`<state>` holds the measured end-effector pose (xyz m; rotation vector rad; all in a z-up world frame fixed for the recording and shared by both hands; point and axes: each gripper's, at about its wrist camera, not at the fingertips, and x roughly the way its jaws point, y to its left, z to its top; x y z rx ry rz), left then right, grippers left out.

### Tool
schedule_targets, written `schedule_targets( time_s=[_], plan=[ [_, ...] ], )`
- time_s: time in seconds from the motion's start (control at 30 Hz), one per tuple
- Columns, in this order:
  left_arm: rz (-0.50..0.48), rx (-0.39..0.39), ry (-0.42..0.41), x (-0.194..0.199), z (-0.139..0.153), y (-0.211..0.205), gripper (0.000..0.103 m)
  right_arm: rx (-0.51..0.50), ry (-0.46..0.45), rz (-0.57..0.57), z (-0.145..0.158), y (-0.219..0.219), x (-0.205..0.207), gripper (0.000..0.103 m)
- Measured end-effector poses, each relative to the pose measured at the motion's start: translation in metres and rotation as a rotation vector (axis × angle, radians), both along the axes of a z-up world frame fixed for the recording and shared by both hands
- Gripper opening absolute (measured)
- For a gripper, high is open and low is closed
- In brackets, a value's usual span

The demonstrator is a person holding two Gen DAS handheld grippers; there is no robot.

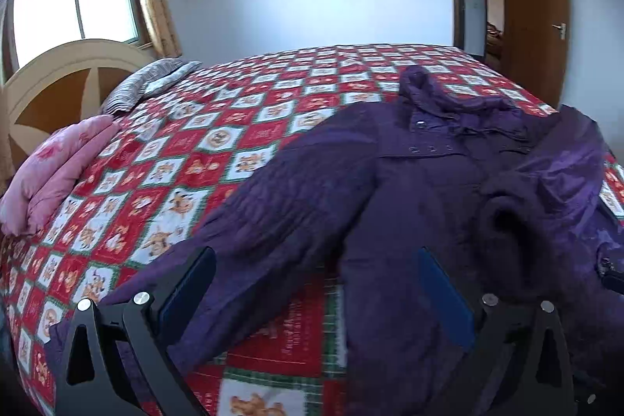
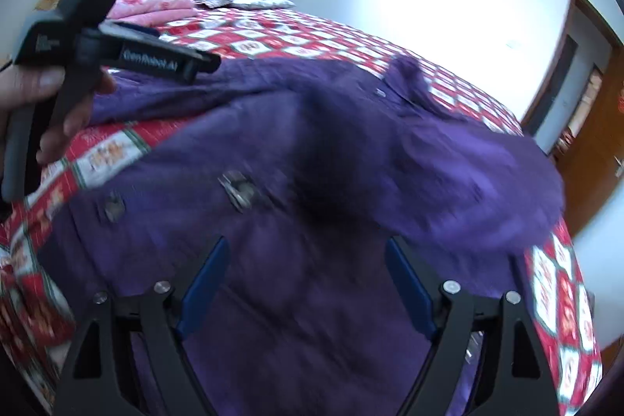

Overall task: Fold large clothes
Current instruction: 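Lift the sleeve with the right gripper and lay it across the jacket body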

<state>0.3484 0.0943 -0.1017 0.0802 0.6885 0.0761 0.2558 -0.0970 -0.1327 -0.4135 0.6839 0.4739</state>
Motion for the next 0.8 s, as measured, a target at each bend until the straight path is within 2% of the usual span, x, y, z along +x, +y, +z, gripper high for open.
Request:
schedule_targets(
  time_s=[0.13, 0.2, 0.4, 0.47, 0.53, 0.6, 0.63, 0.67, 0.73, 0.8],
  plan=[
    [-0.133, -0.067, 0.030, 0.011, 0.002, -0.052, 0.102, -0.012, -0.001, -0.161, -0.007, -0.043, 0.009, 0.085],
    [-0.153, -0.067, 0.040, 0.022, -0.002, -0.071, 0.102, 0.017, 0.027, -0.229, -0.013, -0.062, 0.014, 0.085],
    [-0.073, -0.030, 0.118, 0.062, -0.038, -0.087, 0.102, 0.053, 0.091, -0.259, -0.037, -0.081, 0.013, 0.085],
    [-0.018, 0.009, 0.155, 0.067, -0.047, -0.084, 0.102, 0.062, 0.095, -0.254, -0.041, -0.087, 0.009, 0.085],
    [0.001, -0.019, 0.175, 0.070, -0.050, -0.078, 0.102, 0.066, 0.104, -0.244, -0.039, -0.089, 0.010, 0.085],
    [-0.004, -0.047, 0.161, 0.064, -0.043, -0.073, 0.102, 0.064, 0.128, -0.234, -0.034, -0.092, 0.012, 0.084],
    [-0.004, -0.043, 0.136, 0.060, -0.036, -0.072, 0.102, 0.077, 0.135, -0.235, -0.029, -0.095, 0.013, 0.075],
    [0.010, -0.015, 0.088, 0.054, -0.025, -0.073, 0.102, 0.094, 0.141, -0.239, -0.024, -0.102, 0.018, 0.060],
    [0.036, 0.040, 0.011, 0.046, -0.008, -0.077, 0.102, 0.122, 0.139, -0.262, -0.011, -0.115, 0.023, 0.058],
    [0.023, 0.041, -0.041, 0.043, 0.007, -0.083, 0.102, 0.142, 0.107, -0.300, 0.007, -0.128, 0.033, 0.058]
  ],
)
